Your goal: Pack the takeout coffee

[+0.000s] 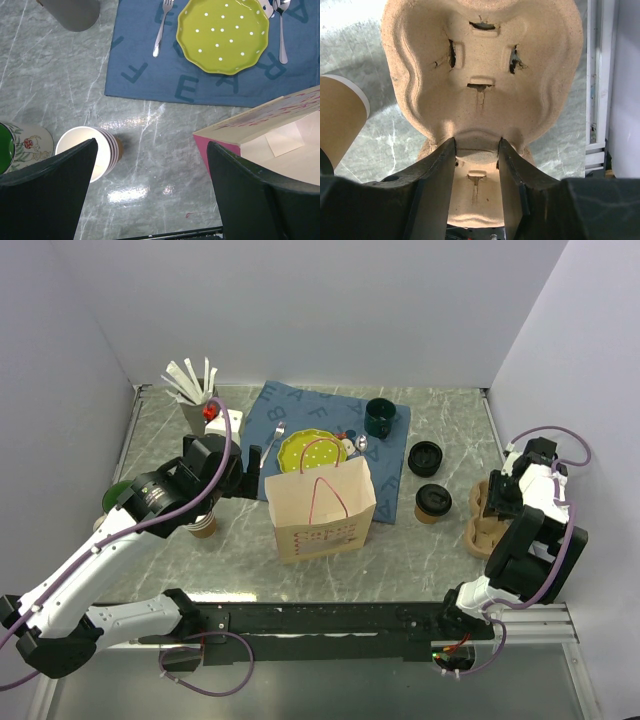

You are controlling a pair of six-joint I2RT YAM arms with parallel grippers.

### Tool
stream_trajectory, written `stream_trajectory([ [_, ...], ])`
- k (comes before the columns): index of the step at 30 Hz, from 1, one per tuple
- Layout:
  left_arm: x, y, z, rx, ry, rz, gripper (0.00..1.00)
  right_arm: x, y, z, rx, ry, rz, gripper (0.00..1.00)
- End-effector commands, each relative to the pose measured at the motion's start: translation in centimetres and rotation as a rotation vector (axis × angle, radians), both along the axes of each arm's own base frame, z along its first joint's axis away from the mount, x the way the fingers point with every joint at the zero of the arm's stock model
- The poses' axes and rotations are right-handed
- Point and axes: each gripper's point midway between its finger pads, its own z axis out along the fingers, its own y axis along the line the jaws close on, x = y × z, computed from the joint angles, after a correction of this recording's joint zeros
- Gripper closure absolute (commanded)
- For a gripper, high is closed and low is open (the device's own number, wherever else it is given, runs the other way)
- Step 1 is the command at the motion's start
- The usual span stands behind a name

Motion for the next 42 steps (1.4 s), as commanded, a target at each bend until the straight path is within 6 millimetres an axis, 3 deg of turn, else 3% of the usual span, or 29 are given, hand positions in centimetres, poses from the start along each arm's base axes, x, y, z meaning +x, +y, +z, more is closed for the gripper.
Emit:
stream_trajectory([
  [1, 0.3, 0.4, 1.0, -0.008, -0.046, 0.009, 0.03, 1.3, -0.2, 2.7, -0.029, -0.08, 0.0, 0.6],
  [9, 0.1, 0.4, 1.2, -0.012, -0.051, 0.003, 0.03, 1.0, 0.2, 2.5, -0.008, -0.069, -0.007, 0.6],
  [13, 0.0, 0.5, 1.2, -0.016, -0.051, 0.002, 0.03, 0.8, 0.3, 2.2, -0.005, -0.065, -0.01, 0.52],
  [16, -0.1, 0.5, 1.3, -0.019, -0.053, 0.0, 0.03, 0.7, 0.4, 2.2, 0.0, -0.068, -0.007, 0.59],
  [26, -0.2, 0.6, 1.6, -0.023, -0.058, 0.0, 0.03, 0.8, 0.0, 3.3, -0.023, -0.074, -0.035, 0.6],
  [35, -0.1, 0.1, 2.5, -0.071, -0.062, 0.004, 0.03, 2.5, -0.3, 8.2, -0.1, -0.163, -0.095, 0.61],
  [41, -0.6, -0.2, 2.9, -0.123, -0.021, 0.033, 0.01, 6.4, 2.9, 14.4, -0.116, -0.286, -0.017, 0.62],
  [42, -0.9, -0.4, 2.9, -0.138, -0.007, 0.026, 0.03, 7.5, 3.6, 16.8, -0.123, -0.343, 0.008, 0.62],
])
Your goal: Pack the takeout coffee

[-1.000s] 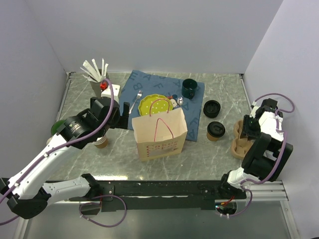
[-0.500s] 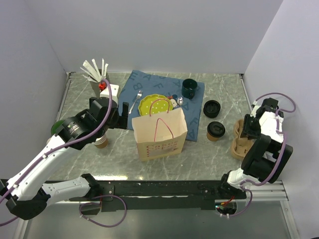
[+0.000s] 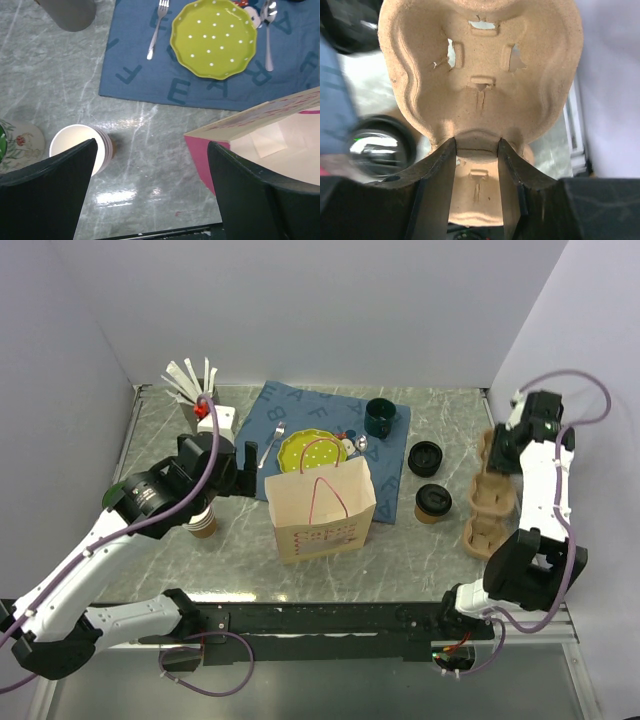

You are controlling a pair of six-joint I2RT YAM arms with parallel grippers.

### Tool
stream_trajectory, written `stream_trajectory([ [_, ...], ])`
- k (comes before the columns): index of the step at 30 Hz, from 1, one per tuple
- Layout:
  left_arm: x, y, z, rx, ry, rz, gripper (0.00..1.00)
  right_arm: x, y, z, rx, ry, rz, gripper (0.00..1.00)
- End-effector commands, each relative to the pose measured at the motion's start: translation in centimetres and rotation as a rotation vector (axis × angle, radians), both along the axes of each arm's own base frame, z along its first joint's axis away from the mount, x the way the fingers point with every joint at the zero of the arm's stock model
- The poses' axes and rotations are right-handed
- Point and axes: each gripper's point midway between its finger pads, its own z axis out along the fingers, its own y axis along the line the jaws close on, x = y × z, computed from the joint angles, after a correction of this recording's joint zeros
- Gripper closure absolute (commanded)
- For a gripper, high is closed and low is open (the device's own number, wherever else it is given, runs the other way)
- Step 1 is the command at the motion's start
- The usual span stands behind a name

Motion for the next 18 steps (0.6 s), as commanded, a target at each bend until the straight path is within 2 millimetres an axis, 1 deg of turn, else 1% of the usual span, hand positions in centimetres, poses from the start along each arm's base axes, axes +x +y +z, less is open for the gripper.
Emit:
stream_trajectory([
  [1, -0.7, -0.6, 1.9, -0.103, 0.007, 0.01, 0.03, 3.4, 3.8, 7.9, -0.036, -0.176, 0.09, 0.62],
  [2, -0.9, -0.7, 2.5, -0.137, 0.011, 0.017, 0.04, 4.1, 5.0, 9.0, -0.031, -0.204, 0.129, 0.62],
  [3, -1.4, -0.6, 2.3, -0.135, 0.04, 0.016, 0.05, 5.0, 6.1, 11.5, -0.036, -0.273, 0.164, 0.62],
  [4, -1.8, -0.9, 2.3, -0.152, 0.063, 0.006, 0.05, 5.9, 8.8, 12.9, -0.006, -0.327, 0.255, 0.62],
  [5, -2.1, -1.2, 2.7, -0.18, 0.078, 0.004, 0.06, 6.2, 10.4, 14.3, 0.013, -0.377, 0.307, 0.62],
  [6, -2.5, -1.4, 2.4, -0.185, 0.107, 0.0, 0.09, 6.6, 11.8, 16.3, 0.027, -0.441, 0.366, 0.62],
  [7, -2.9, -1.8, 2.4, -0.207, 0.132, -0.013, 0.1, 6.4, 15.0, 17.9, 0.081, -0.496, 0.476, 0.62],
  [8, -3.0, -2.2, 2.7, -0.245, 0.151, 0.002, 0.11, 6.6, 16.5, 19.6, 0.097, -0.566, 0.528, 0.63],
  [9, -3.3, -2.5, 2.9, -0.264, 0.17, 0.003, 0.13, 6.1, 18.8, 21.1, 0.128, -0.618, 0.611, 0.62],
  [10, -4.0, -3.1, 2.7, -0.282, 0.218, -0.017, 0.14, 5.6, 20.4, 22.1, 0.144, -0.66, 0.675, 0.62],
  [11, -4.2, -3.7, 3.3, -0.328, 0.236, -0.012, 0.15, 4.4, 23.7, 24.4, 0.168, -0.748, 0.792, 0.62],
  [13, -4.9, -4.5, 3.3, -0.369, 0.285, -0.031, 0.19, 3.0, 26.1, 26.1, 0.159, -0.813, 0.904, 0.62],
  [14, -5.4, -5.1, 3.4, -0.414, 0.319, -0.028, 0.2, 0.9, 28.8, 27.0, 0.197, -0.838, 1.013, 0.62],
  [16, -6.0, -5.3, 3.3, -0.444, 0.357, -0.011, 0.23, -1.8, 30.6, 28.7, 0.196, -0.901, 1.14, 0.61],
  [17, -6.5, -5.9, 3.2, -0.48, 0.392, -0.015, 0.25, -2.7, 31.3, 29.0, 0.197, -0.915, 1.172, 0.61],
  [18, -6.7, -6.1, 3.1, -0.497, 0.405, -0.02, 0.27, -4.3, 32.8, 28.8, 0.217, -0.919, 1.246, 0.61],
])
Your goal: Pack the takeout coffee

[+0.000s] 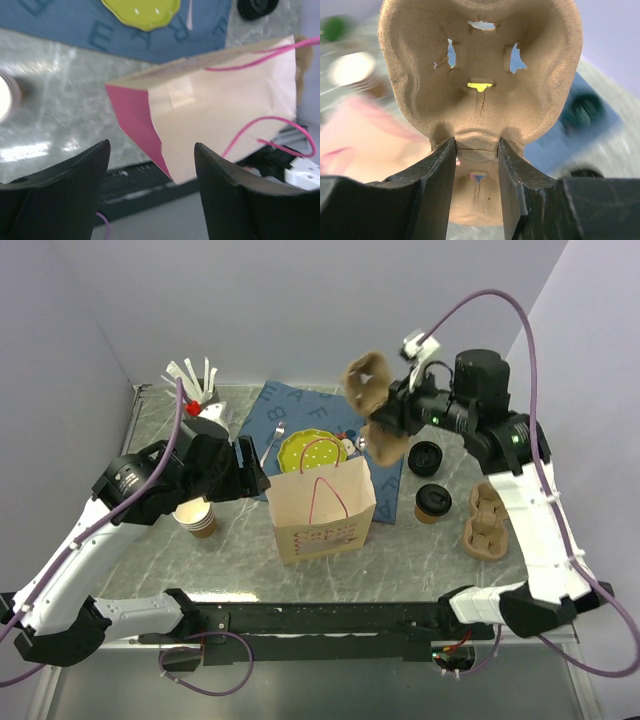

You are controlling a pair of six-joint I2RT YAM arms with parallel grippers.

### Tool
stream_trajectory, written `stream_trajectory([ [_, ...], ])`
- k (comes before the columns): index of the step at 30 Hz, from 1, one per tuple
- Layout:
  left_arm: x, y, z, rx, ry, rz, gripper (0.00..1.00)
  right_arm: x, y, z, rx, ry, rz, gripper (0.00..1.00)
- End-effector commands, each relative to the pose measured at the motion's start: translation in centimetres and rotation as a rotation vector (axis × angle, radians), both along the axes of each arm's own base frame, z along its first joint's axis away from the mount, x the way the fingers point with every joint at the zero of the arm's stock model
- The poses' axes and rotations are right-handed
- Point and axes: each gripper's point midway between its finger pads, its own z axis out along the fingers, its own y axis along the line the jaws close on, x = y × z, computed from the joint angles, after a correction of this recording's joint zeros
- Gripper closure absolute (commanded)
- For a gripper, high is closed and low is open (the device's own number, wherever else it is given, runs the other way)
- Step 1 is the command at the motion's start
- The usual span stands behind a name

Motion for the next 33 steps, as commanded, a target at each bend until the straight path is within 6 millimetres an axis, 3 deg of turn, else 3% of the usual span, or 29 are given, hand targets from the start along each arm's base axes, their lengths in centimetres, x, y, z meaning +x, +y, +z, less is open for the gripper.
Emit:
stream_trajectory([
  [1, -2.7, -2.0, 0.1, -0.161, 0.147, -0.024, 0.29, -6.8, 3.4, 6.3, 0.025, -0.279, 0.27, 0.61],
  [2, -2.9, -2.3, -0.2, -0.186, 0.154, -0.029, 0.3, -7.1, 3.7, 5.6, 0.016, -0.273, 0.286, 0.61],
  [5, -3.4, -2.6, -0.3, -0.22, 0.172, -0.03, 0.31, -9.3, 4.3, 5.6, 0.015, -0.319, 0.357, 0.61],
  [10, -3.3, -3.5, -1.1, -0.257, 0.186, -0.047, 0.33, -11.3, 4.3, 5.9, 0.019, -0.369, 0.401, 0.61],
  [12, -3.0, -4.3, -1.5, -0.265, 0.192, -0.067, 0.34, -11.4, 4.4, 5.4, 0.008, -0.367, 0.413, 0.61],
  [19, -1.9, -4.2, -2.5, -0.188, 0.188, -0.054, 0.38, -11.0, 5.8, 3.5, -0.001, -0.34, 0.456, 0.62],
  [26, -0.6, -3.4, -2.9, -0.093, 0.161, -0.027, 0.64, -9.5, 7.7, 2.1, -0.019, -0.341, 0.45, 0.64],
  [33, 0.0, -2.7, -2.7, -0.056, 0.129, -0.015, 0.64, -9.3, 9.7, -0.4, -0.1, -0.346, 0.473, 0.63],
])
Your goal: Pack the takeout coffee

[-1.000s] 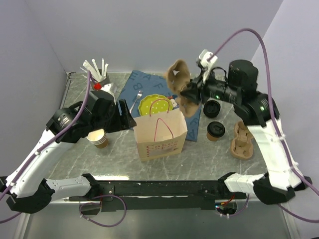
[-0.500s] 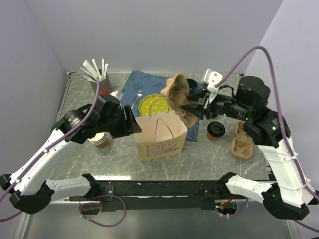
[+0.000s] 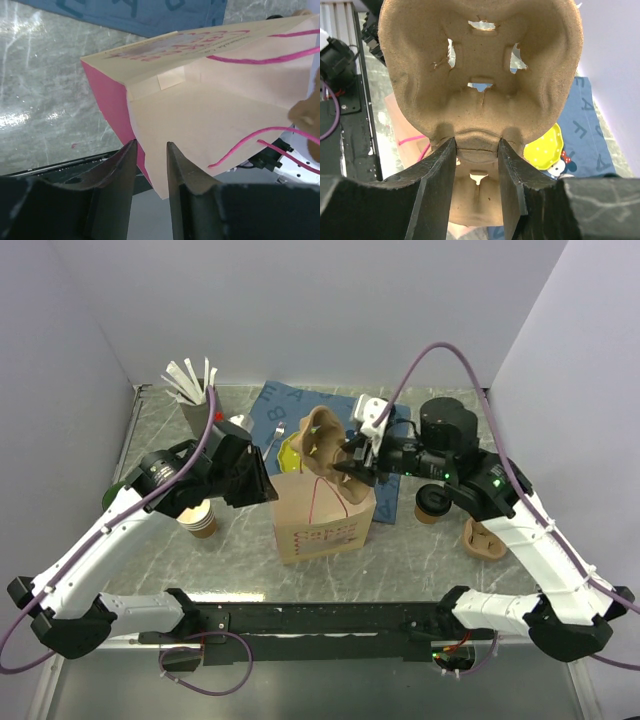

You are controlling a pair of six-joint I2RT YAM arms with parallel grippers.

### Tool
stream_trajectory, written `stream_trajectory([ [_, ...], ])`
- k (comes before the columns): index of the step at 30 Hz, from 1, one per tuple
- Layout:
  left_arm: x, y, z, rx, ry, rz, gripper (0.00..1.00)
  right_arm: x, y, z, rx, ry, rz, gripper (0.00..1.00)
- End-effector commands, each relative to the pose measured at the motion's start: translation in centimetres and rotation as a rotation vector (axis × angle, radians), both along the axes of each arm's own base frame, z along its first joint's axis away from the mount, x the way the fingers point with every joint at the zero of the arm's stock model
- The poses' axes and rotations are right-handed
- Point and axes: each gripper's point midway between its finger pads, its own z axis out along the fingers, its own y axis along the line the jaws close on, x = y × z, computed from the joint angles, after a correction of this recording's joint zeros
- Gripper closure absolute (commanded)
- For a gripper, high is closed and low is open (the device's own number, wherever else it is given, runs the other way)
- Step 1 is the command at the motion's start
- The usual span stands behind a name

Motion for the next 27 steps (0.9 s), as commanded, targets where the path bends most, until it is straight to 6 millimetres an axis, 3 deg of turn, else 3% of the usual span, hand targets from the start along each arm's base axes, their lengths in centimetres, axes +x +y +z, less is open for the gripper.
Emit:
stream_trajectory([
  [1, 0.8, 0.8, 1.3, 0.024, -0.058, 0.014, 0.64, 0.8, 1.0, 0.5, -0.005, -0.093, -0.015, 0.63],
  [9, 2.0, 2.1, 1.5, 0.062, -0.09, 0.053, 0.65, -1.7, 2.5, 0.0, 0.026, -0.057, 0.076, 0.63],
  [19, 3.3, 2.2, 2.1, 0.05, -0.111, 0.051, 0.69, -4.1, 3.3, -0.9, 0.075, 0.019, 0.133, 0.63],
  [27, 4.4, 3.3, 4.2, 0.082, -0.137, 0.091, 0.61, -5.2, 4.1, -0.1, 0.152, 0.111, 0.143, 0.63],
])
